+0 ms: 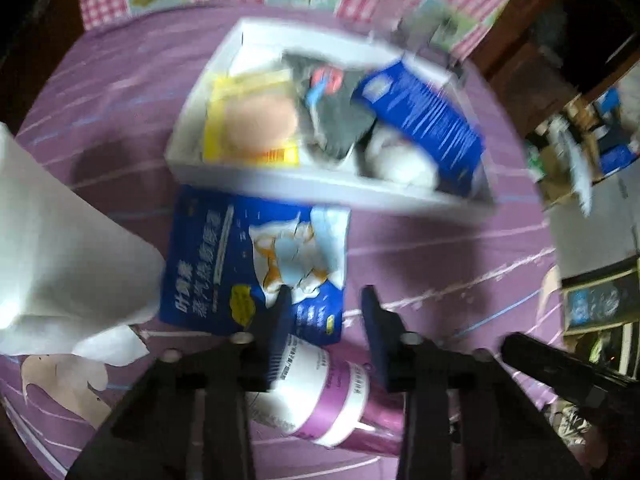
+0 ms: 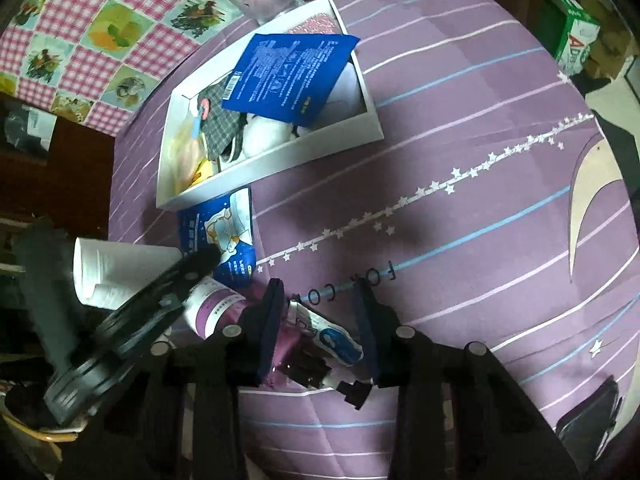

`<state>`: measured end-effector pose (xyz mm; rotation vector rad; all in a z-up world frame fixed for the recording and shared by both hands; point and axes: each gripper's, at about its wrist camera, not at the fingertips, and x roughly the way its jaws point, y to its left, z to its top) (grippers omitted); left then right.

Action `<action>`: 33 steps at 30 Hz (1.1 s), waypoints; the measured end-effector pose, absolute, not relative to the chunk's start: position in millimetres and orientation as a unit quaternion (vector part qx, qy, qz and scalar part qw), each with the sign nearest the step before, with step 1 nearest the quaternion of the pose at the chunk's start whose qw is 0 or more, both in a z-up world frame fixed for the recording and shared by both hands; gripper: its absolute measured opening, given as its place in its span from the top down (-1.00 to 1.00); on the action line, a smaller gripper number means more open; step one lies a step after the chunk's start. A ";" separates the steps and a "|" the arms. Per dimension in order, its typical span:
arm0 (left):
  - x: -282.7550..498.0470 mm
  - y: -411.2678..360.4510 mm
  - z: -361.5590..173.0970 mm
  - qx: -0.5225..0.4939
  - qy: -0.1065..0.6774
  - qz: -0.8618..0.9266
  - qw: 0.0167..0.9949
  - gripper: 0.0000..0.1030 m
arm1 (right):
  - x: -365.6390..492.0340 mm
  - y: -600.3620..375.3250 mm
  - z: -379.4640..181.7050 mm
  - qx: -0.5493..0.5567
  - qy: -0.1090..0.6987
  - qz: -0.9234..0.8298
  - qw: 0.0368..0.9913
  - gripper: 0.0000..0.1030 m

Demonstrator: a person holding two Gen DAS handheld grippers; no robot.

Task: Organize soft objects

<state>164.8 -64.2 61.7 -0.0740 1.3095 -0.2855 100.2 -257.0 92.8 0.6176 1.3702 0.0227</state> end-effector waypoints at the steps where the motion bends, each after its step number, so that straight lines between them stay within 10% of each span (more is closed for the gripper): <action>1: 165.0 -65.8 58.3 -0.025 0.611 -0.122 0.782 0.72 | 97.6 -256.0 93.5 0.275 0.623 0.015 0.732 0.27; 13: 152.0 -60.8 51.4 -0.009 0.633 -0.067 0.771 0.70 | 73.5 -252.9 57.1 0.271 0.644 0.050 0.713 0.26; 17: 157.0 -62.1 52.8 -0.005 0.622 -0.075 0.780 0.14 | 74.7 -245.1 39.7 0.285 0.656 0.062 0.696 0.18; 26: 168.1 -99.4 35.0 0.100 0.598 -0.060 0.793 -0.44 | 65.1 -178.1 49.4 0.076 0.634 0.020 0.769 0.04; 33: 181.7 -76.2 22.0 0.036 0.622 -0.037 0.782 -1.00 | 61.0 -164.5 50.1 0.023 0.615 0.009 0.788 0.74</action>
